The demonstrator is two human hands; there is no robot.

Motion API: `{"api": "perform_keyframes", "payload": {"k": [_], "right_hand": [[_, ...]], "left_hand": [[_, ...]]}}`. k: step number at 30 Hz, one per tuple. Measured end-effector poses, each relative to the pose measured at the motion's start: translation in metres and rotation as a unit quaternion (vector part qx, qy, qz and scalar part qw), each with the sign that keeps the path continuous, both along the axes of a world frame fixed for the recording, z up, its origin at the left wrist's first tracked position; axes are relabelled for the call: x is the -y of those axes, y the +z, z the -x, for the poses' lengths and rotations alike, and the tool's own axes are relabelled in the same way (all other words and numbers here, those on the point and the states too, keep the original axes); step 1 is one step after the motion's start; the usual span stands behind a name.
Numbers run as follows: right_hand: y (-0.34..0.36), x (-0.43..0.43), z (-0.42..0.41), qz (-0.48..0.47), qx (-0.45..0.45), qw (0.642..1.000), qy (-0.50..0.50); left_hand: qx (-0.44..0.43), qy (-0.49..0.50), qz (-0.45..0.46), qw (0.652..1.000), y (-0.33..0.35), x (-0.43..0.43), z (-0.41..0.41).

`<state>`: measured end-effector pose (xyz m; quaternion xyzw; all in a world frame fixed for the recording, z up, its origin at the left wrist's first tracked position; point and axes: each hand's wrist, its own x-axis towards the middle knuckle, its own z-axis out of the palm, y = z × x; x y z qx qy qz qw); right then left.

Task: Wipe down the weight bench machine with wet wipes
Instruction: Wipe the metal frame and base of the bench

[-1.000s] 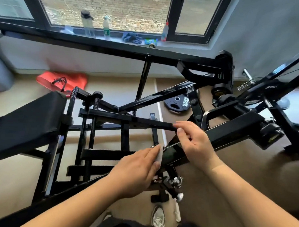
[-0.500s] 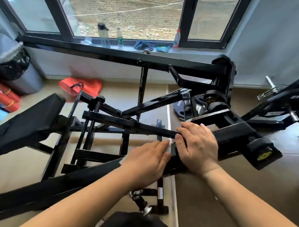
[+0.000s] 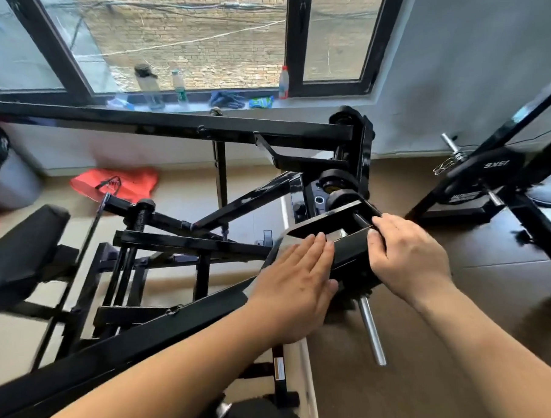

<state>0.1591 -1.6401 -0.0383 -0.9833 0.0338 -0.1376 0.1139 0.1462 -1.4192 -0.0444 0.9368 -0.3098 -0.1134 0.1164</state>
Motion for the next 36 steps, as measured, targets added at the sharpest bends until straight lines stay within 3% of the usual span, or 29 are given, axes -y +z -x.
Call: {"api": "perform_keyframes", "payload": {"k": [6, 14, 20, 25, 30, 33, 36], "right_hand": [[0.002, 0.003, 0.007, -0.172, 0.087, 0.981, -0.011], [-0.001, 0.006, 0.005, -0.138, 0.08, 0.987, -0.012], [0.003, 0.002, 0.004, -0.081, 0.069, 0.994, -0.026], [0.008, -0.01, -0.008, 0.077, -0.116, 0.985, -0.1], [0.012, -0.03, -0.01, 0.058, -0.076, 0.995, -0.04], [0.023, -0.027, -0.023, 0.069, -0.13, 0.988, -0.051], [0.031, -0.029, -0.035, 0.075, -0.134, 0.987, -0.039]], "left_hand": [[-0.016, -0.119, 0.072, 0.99, -0.003, 0.065, -0.065], [-0.021, -0.135, 0.103, 0.985, 0.005, 0.093, -0.077], [0.036, -0.11, 0.042, 0.992, -0.011, 0.031, -0.041], [0.035, -0.046, 0.02, 0.998, -0.011, -0.028, -0.01], [-0.001, 0.098, -0.011, 0.995, -0.012, -0.067, 0.024], [-0.037, 0.16, -0.028, 0.986, -0.008, -0.075, 0.032], [-0.071, 0.213, 0.026, 0.974, 0.001, -0.063, 0.022]]}}
